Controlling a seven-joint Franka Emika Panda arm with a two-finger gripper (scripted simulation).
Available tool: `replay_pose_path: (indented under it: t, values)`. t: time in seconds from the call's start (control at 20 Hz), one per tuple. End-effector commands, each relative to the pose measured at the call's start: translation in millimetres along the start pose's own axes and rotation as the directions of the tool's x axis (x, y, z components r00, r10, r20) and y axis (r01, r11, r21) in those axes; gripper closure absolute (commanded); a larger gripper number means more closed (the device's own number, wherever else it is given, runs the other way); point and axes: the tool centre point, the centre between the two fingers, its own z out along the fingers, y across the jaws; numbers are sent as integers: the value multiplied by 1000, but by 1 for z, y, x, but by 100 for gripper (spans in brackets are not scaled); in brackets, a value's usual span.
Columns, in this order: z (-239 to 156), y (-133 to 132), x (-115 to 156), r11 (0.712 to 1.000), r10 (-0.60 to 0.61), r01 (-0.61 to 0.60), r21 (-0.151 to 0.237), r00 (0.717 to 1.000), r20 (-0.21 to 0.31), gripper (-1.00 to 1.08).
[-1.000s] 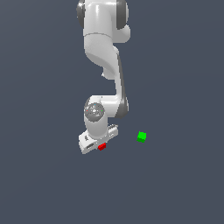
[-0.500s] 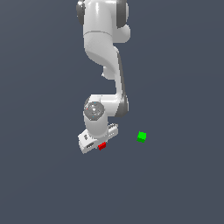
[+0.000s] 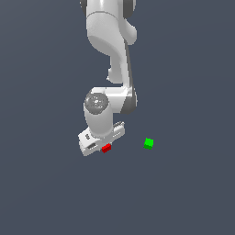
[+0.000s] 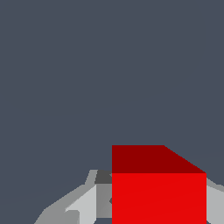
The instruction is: Stack the red cube on top of the green cube.
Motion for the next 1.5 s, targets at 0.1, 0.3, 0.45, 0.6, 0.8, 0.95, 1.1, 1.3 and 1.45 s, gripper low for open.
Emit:
replay_pose_path:
  t: [0.1,0.3,0.45,0.6,0.8,0.95,1.1,1.3,1.45]
  values:
    - [-25,0,0,1000,0,0,0,1000,0,108]
    - [-35,0,1,1000,0,0,0,1000,0,108]
    - [-35,1,1,1000,0,0,-1,1000,-1,108]
    - [-34,-3,2,1000,0,0,-1,1000,-1,108]
    - [-30,-19,8,1000,0,0,-1,1000,-1,108]
    - [-25,-39,15,1000,0,0,-1,1000,-1,108]
    - [-18,-65,25,1000,0,0,-1,1000,-1,108]
    - [-6,-109,41,1000,0,0,0,1000,-1,108]
    - [3,-141,53,1000,0,0,0,1000,-1,108]
